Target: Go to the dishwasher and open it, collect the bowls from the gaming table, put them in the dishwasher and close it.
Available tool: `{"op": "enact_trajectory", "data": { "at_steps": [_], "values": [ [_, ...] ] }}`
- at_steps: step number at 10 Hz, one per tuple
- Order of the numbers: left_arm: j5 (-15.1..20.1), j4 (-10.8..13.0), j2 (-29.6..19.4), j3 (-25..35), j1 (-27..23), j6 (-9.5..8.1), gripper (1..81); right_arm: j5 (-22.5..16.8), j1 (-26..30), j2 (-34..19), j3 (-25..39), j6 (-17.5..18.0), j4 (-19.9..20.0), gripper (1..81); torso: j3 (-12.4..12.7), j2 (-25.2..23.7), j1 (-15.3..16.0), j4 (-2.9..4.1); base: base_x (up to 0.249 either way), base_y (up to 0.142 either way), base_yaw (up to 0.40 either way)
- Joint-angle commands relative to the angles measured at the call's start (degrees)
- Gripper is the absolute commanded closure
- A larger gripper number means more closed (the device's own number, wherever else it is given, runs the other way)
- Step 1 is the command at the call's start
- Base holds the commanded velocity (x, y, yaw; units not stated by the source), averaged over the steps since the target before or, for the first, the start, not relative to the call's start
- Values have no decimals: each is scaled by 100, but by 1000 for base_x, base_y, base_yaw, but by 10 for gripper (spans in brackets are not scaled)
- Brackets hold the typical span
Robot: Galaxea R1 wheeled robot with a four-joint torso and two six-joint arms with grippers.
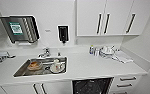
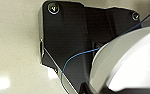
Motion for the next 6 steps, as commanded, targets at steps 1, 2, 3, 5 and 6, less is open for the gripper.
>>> {"op": "enact_trajectory", "data": {
  "at_steps": [1, 2, 3, 5, 6],
  "values": [
    [92, 48, -561, 613, -104, -39, 811, -337, 185, -305, 117, 10, -38, 811, -522, 0, 0, 0, 0, 0, 0],
    [74, 48, -834, 1009, -104, -39, 811, -337, 185, -331, 170, 18, -47, 811, -721, 0, 2, 0, 0, 0, 0],
    [31, 48, -1115, 1404, -104, -39, 811, -336, 194, -349, 205, 18, -47, 811, -922, 0, 2, 0, 0, 0, 0],
    [-215, 4, -1671, 1970, -113, -47, 811, -327, 211, -401, 257, 18, -47, 811, -1284, 2, 5, 0, 0, 0, 0],
    [-329, -31, -1863, 2135, -165, -82, 811, -327, 220, -419, 284, 10, -39, 811, -1421, 4, 6, 0, 0, 0, 0]
  ]
}}
